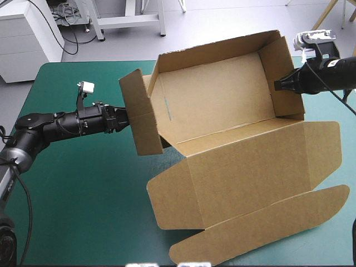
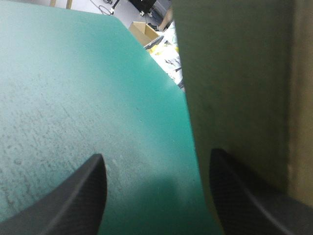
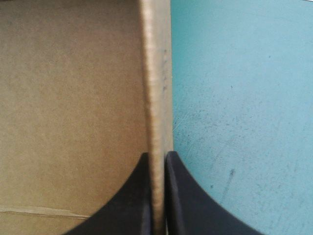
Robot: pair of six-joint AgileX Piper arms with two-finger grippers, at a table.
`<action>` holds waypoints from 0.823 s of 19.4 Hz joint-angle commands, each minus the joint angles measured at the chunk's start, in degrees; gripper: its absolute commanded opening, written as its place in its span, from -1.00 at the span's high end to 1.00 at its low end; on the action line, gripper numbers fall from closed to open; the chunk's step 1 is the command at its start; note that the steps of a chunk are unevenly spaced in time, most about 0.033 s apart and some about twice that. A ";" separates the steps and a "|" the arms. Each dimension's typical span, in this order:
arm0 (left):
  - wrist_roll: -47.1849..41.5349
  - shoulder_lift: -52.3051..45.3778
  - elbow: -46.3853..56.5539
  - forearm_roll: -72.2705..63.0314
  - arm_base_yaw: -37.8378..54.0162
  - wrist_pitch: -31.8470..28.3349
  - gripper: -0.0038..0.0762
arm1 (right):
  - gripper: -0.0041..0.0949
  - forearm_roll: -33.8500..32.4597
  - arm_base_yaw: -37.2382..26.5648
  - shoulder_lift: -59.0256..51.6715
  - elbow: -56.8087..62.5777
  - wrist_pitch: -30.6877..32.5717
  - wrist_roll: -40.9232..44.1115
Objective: Fold the box
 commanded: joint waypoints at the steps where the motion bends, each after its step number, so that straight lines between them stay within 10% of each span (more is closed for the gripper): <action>1: 0.06 -4.59 -1.82 -6.85 -0.72 6.81 -0.21 | 0.95 2.40 -0.24 -2.38 -1.62 -4.60 1.36; 16: -5.59 -5.30 -12.41 -1.44 -6.35 -0.52 -0.33 | 0.94 -15.24 15.59 -3.46 -1.62 -22.57 14.60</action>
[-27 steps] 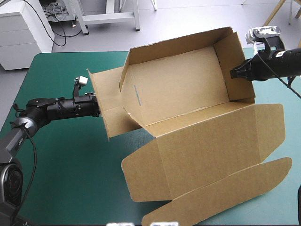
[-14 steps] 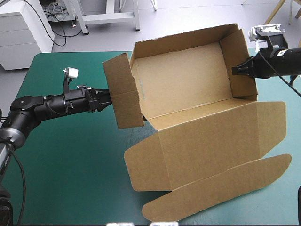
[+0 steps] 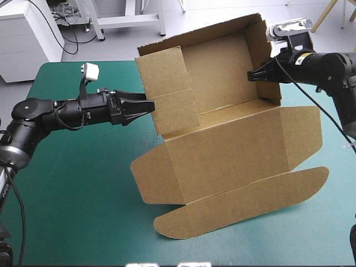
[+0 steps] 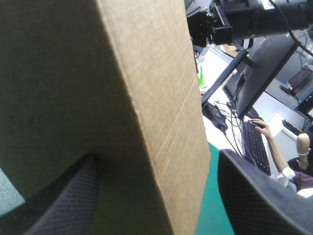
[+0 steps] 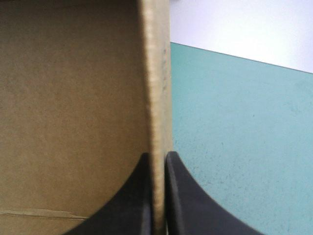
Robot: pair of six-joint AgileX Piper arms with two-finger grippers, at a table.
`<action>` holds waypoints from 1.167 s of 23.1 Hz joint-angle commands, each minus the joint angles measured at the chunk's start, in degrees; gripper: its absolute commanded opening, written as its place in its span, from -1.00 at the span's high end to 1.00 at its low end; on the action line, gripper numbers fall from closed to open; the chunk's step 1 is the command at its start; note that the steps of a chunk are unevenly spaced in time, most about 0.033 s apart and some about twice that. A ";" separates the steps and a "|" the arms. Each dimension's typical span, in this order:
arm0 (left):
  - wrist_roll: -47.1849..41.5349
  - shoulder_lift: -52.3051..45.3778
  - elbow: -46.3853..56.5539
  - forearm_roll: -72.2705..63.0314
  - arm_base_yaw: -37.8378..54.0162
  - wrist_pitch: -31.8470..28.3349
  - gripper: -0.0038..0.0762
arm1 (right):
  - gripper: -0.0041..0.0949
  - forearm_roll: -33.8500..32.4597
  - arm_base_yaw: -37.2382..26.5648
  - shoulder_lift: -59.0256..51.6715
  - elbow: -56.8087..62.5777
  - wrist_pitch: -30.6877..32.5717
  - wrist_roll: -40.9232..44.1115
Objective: Fold the box
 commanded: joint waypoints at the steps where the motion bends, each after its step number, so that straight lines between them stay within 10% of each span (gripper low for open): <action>1: -3.30 -2.02 -4.09 -1.43 -0.77 -1.85 -0.33 | 0.94 -0.22 1.55 -2.72 -1.68 -7.76 2.54; 11: -34.42 -1.36 -20.65 44.18 -16.31 -28.57 -0.33 | 0.94 -5.95 4.90 -2.72 -1.68 -14.12 8.66; 19: -58.32 3.89 -29.05 66.85 -22.54 -33.75 -0.31 | 0.94 -7.27 6.77 -2.72 -1.68 -17.79 12.50; 27: -71.64 4.92 -29.05 77.83 -28.93 -40.40 0.67 | 0.94 -7.15 6.77 -2.72 -1.68 -18.43 14.52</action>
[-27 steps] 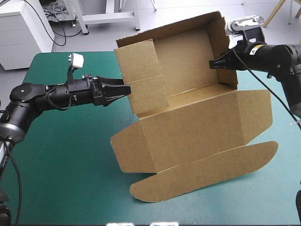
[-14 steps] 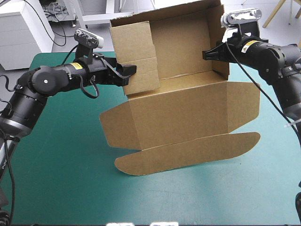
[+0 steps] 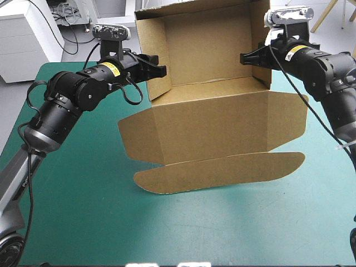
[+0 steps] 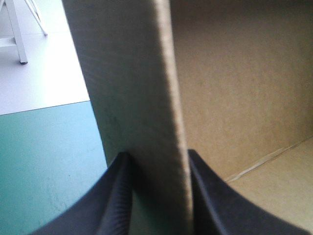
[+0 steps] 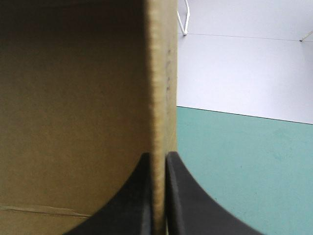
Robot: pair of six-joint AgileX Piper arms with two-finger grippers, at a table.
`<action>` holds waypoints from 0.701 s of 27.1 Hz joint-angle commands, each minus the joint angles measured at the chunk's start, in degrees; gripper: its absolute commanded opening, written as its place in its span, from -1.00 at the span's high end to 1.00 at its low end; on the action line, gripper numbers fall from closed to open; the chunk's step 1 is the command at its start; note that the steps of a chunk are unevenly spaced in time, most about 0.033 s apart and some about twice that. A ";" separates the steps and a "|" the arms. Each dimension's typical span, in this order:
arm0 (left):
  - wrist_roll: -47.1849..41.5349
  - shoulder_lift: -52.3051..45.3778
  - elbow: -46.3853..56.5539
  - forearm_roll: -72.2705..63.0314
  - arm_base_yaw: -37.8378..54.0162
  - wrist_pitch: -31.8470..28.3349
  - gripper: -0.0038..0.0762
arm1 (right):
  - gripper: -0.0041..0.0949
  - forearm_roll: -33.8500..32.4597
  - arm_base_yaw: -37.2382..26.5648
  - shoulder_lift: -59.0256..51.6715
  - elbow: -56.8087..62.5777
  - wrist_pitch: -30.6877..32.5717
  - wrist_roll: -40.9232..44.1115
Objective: Fold the box
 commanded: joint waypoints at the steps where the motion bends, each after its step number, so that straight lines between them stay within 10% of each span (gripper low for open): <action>1: -0.65 -1.82 -2.11 -1.93 -2.45 -6.51 0.80 | 0.94 4.70 0.55 -2.67 -1.75 -5.05 0.66; 6: -0.65 -1.59 -2.11 -1.50 -3.34 -8.37 0.93 | 0.94 5.72 0.55 -2.28 -1.75 -2.13 -0.77; 19: -0.65 8.44 -2.11 5.52 -2.06 11.05 0.93 | 0.95 9.22 3.95 10.46 -1.75 12.51 -0.24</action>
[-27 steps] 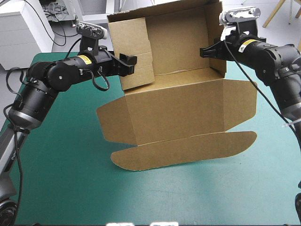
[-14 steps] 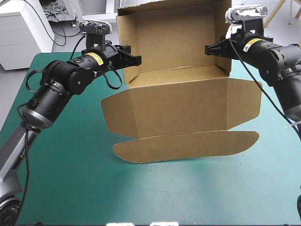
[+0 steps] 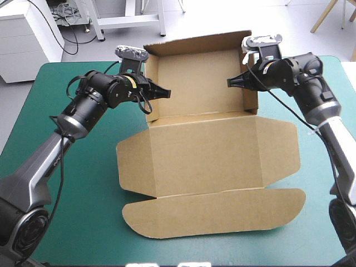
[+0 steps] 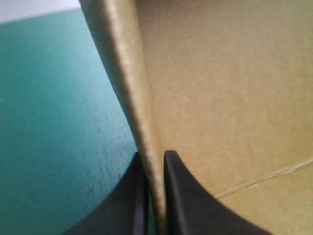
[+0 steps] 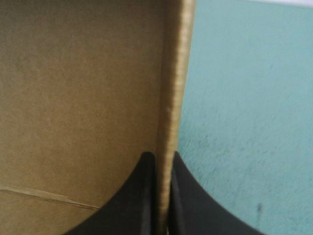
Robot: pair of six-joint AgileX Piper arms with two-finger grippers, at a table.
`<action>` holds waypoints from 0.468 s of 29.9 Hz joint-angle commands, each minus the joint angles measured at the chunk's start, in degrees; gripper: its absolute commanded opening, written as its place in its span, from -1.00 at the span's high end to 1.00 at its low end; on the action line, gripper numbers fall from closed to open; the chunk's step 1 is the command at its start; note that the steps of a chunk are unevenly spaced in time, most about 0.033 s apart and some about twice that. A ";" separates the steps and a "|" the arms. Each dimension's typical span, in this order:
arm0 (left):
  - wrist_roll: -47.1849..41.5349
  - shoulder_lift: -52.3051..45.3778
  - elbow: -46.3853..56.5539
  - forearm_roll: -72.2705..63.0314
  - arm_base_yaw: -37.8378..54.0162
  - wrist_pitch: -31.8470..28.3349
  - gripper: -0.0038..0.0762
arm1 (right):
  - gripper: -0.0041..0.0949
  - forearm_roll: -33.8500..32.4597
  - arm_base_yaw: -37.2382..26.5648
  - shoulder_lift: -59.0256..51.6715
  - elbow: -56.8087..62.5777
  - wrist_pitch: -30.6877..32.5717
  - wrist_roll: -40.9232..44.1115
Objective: Fold the box
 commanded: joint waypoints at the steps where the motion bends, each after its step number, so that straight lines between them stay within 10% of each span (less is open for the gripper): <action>1: 1.88 -0.18 -1.80 -2.23 -1.33 -0.98 0.93 | 0.95 9.18 1.90 1.63 -1.63 0.78 -1.22; 14: 6.38 7.41 -1.80 -3.64 1.21 6.59 0.93 | 0.95 10.24 1.90 9.94 -1.63 7.32 -1.22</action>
